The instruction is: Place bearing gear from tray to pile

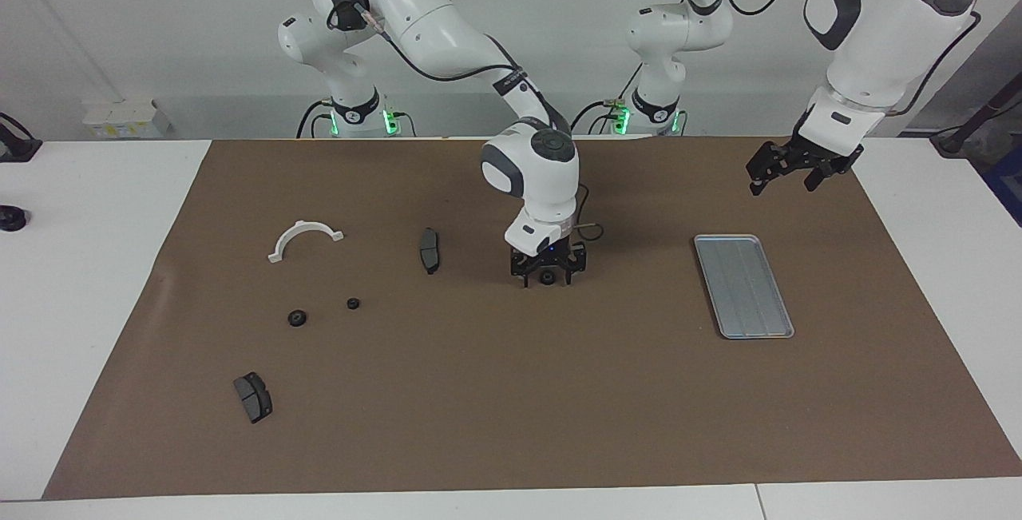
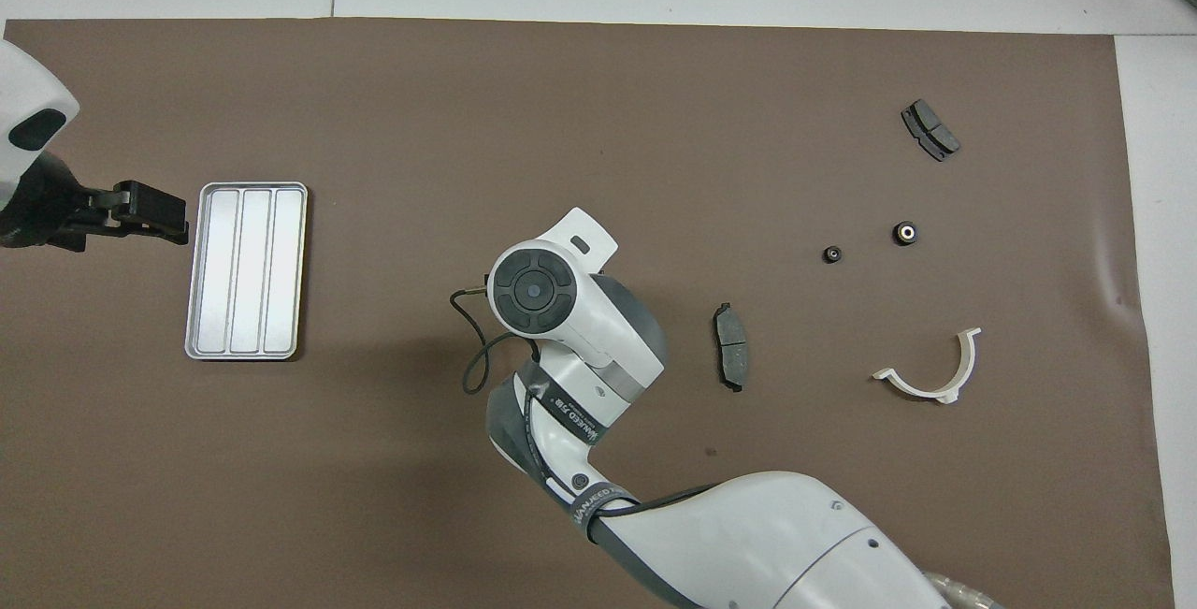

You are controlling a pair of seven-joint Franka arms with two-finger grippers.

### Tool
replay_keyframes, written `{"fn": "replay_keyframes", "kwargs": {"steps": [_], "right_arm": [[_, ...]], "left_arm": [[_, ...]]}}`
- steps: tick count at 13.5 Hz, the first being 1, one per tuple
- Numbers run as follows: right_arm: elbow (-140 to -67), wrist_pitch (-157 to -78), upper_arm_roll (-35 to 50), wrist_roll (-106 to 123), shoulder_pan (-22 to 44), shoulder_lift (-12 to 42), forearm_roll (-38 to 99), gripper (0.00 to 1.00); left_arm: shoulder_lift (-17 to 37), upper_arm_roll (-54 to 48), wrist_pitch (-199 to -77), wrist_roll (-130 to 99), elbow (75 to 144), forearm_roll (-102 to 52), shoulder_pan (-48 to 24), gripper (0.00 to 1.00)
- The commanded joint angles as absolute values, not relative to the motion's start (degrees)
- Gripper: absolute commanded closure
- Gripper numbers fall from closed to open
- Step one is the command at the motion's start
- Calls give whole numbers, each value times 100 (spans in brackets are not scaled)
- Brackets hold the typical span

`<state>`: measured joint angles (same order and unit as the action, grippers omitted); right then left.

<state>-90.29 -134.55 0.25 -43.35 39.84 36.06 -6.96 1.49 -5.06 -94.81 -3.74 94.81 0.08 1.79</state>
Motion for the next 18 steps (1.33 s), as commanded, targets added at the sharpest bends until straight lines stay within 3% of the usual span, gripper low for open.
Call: {"fn": "replay_keyframes", "kwargs": {"steps": [1,3,6,7,11,18], "right_arm": [[-9202,-13579,35,-4465,4025,3480,-809,21],[-9202,-13562,26,-4474,4052,3480,-817,40],[-9141,-13483,9,-4500,4087,3480,-896,90],[-9123,-13465,0,-4683,4096,3480,-940,100],[-9026,-13359,-35,-4817,3973,3376,-1222,100],[-9141,-13456,26,-3387,2656,3067,-1116,100]], "left_arm": [[-53,-492,-9606,-299,9721,-53,193,0],[-53,-492,-9606,-299,9721,-61,185,0],[-53,-492,-9598,-299,9721,-53,185,0],[-53,-492,-9606,-299,9721,-53,193,0],[-53,-492,-9606,-334,9712,-53,193,0],[-53,-492,-9589,-343,9703,-53,185,0]]}}
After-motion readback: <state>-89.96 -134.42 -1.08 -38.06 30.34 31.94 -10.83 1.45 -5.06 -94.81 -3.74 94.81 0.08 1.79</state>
